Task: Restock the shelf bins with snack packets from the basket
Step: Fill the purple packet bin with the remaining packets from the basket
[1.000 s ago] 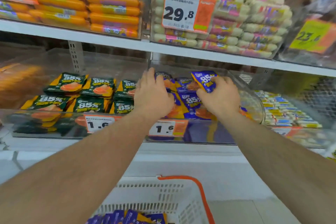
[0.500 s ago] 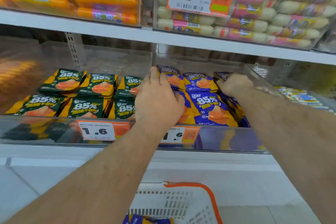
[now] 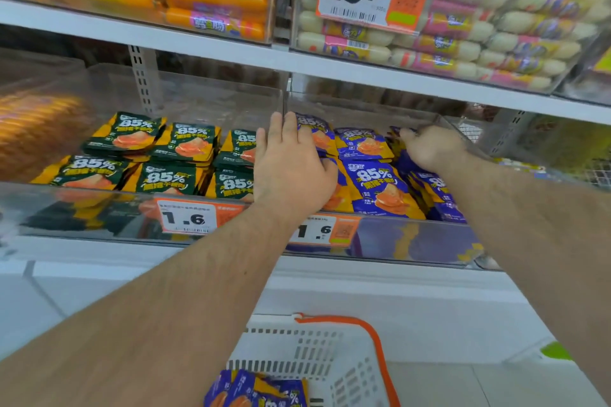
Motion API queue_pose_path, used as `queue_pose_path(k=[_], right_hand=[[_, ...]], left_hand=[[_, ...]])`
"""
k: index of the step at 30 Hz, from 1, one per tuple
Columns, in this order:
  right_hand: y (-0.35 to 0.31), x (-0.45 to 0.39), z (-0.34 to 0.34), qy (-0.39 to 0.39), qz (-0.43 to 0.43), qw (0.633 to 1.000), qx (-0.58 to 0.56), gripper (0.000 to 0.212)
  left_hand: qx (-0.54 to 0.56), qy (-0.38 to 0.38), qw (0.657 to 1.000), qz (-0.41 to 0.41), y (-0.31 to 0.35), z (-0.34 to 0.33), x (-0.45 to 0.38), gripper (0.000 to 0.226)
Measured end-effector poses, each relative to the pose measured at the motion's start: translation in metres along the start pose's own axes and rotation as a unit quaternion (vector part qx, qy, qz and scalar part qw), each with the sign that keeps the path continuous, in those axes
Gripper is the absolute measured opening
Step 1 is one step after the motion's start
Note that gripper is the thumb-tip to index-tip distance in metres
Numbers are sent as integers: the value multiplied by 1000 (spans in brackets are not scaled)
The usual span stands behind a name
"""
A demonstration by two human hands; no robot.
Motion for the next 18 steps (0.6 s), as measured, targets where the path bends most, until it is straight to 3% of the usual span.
queue_pose_path(k=[4,7,9,12,15,18], right_hand=[[-25,48,12,73,54,994,-54,49],[-53,95,22,180,97,976,-79,44],[-71,133,26,270,147,941,-144,41],[-93,199,13,359,233,864,-263,39],[-107,242,-31,346,271,840,-318,31],[-105,258,-99,254,227,875,-345,40]], left_hand=[[27,-43,999,1,0,3,-3,72],[35,-70,997,-5,1,11,7,76],[63,-24,997,-41,3,21,28,73],[136,107,975,-137,-1,39,80,58],[181,121,959,-179,-24,25,130,57],[187,36,974,-124,-66,-20,175,58]])
Point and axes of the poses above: each hand's wrist, its own x-axis away from the middle knuckle, its own z-axis out of the back of the hand, y = z × x, the point moved 7 cm from there along -x, towards the middle knuckle, and after that the axes turned 3 degrees about -y, right-handed, at the moved point
